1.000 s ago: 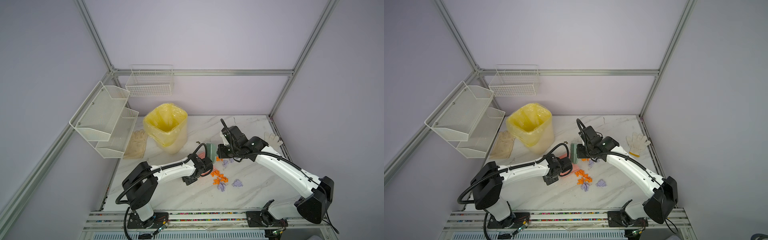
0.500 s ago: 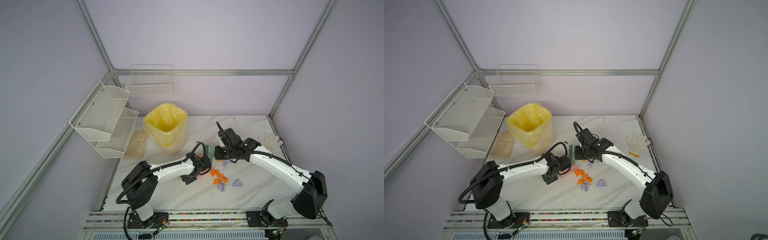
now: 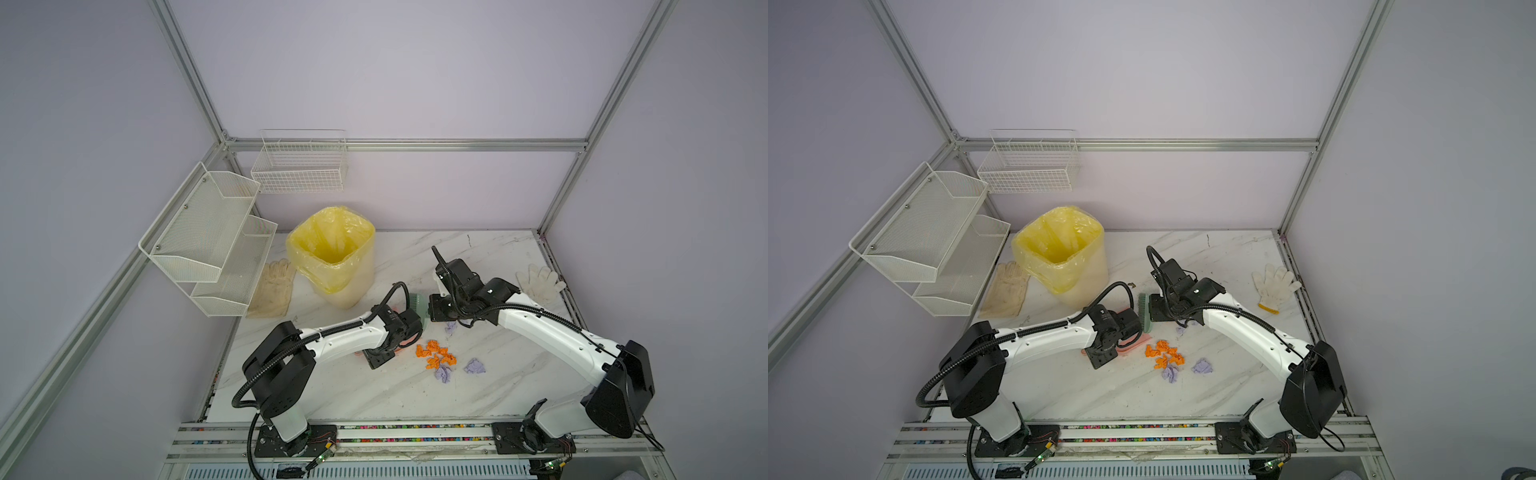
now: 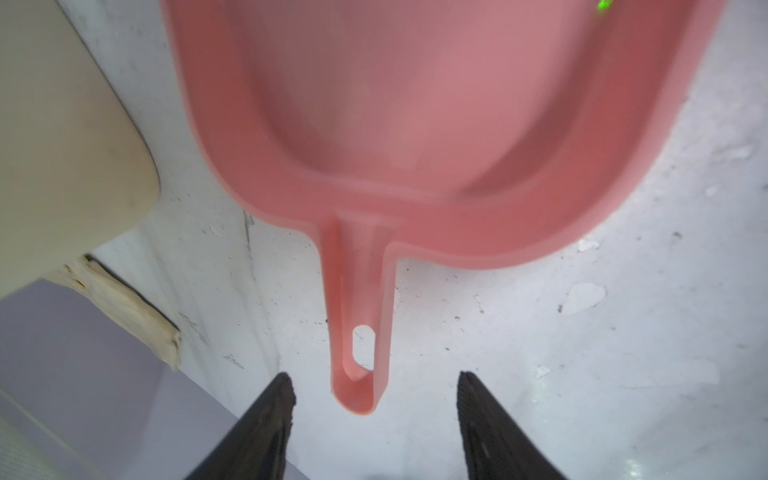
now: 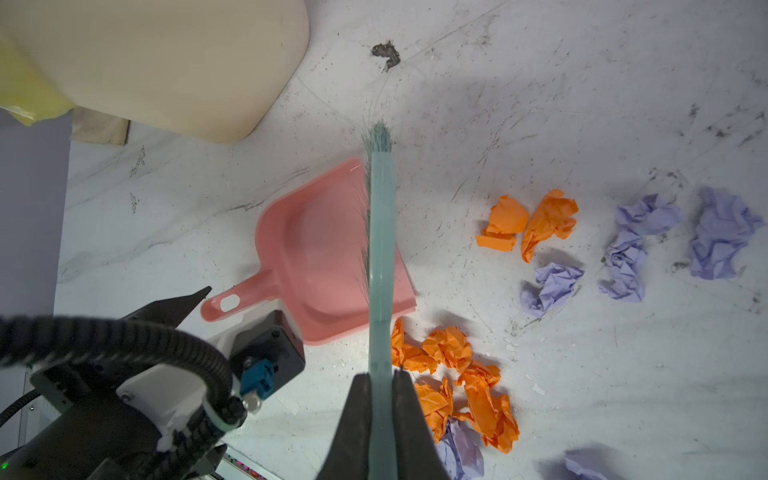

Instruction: Sweep away the paper scraps from the table

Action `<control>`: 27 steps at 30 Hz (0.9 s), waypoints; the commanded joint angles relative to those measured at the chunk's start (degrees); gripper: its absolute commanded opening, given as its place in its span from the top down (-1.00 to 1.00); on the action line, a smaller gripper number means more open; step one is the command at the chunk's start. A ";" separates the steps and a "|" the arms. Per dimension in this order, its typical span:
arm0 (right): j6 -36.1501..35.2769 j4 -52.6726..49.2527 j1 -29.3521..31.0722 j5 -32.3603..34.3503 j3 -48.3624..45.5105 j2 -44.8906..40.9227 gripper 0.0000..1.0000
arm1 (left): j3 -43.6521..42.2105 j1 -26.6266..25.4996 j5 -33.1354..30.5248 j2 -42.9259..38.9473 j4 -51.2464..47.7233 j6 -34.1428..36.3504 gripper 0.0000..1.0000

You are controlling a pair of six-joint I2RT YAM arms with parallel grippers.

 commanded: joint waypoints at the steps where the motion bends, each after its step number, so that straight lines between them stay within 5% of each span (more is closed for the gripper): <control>1: 0.25 -0.60 0.39 0.22 0.03 -0.38 1.00 | -1.39 0.70 0.51 -1.76 0.73 -0.92 -0.56; 5: 0.20 -0.73 0.39 0.31 0.27 -0.51 1.00 | -1.54 3.10 2.16 -3.36 1.18 -0.05 -1.00; 10: 0.05 -1.66 0.32 -0.28 1.54 -0.08 1.00 | -2.48 9.89 8.26 -6.33 3.74 1.51 -0.99; 16: -1.28 -2.95 0.39 0.24 3.68 0.65 1.00 | -3.15 11.80 11.60 -5.27 4.88 1.92 -1.00; 27: -0.85 -3.69 0.38 1.58 3.29 -1.68 1.00 | -3.71 12.49 16.55 -3.54 4.51 1.98 -0.59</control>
